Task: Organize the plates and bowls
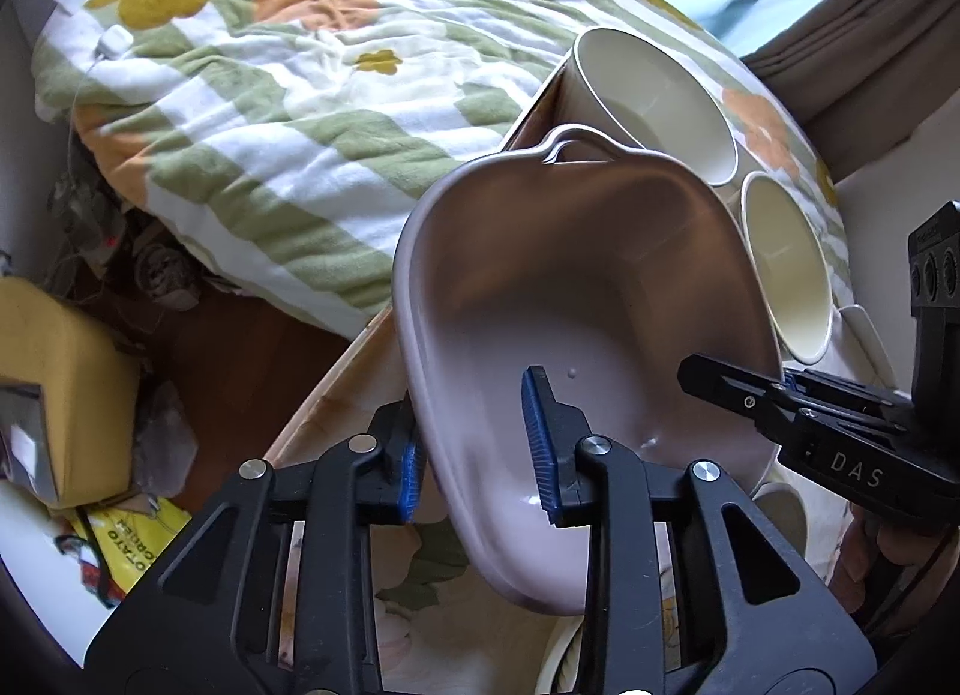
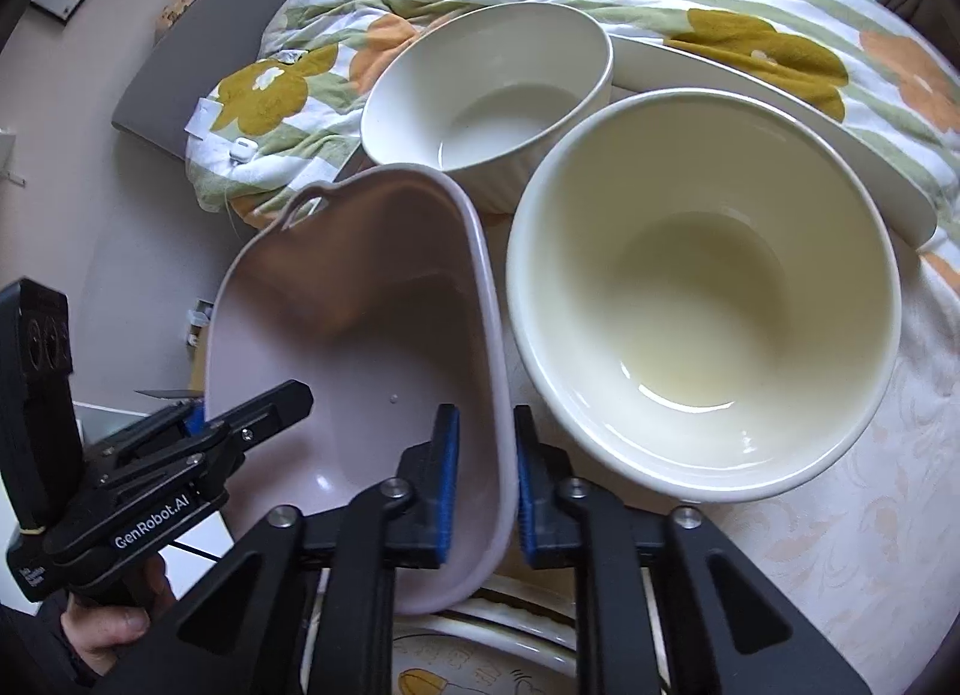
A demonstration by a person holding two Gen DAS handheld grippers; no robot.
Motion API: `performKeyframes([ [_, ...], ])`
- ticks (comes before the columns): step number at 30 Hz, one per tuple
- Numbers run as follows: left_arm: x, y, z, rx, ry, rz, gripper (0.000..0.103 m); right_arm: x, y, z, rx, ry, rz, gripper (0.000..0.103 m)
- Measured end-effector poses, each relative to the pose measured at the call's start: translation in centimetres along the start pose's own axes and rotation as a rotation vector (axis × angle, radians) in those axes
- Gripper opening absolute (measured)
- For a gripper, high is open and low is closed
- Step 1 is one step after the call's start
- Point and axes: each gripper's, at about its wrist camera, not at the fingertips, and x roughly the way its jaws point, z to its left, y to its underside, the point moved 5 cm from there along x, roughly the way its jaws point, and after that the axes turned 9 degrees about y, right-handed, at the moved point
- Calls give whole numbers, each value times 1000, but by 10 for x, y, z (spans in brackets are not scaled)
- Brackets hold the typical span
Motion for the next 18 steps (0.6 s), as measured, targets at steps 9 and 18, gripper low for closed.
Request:
performKeyframes([
  [9,-25,-4,-9,86,-53,-56,26,-12,6,8,-4,-34,-42,14],
  [18,-86,15,-57,179,-85,-145,26,-82,37,6,15,-81,-211,14],
])
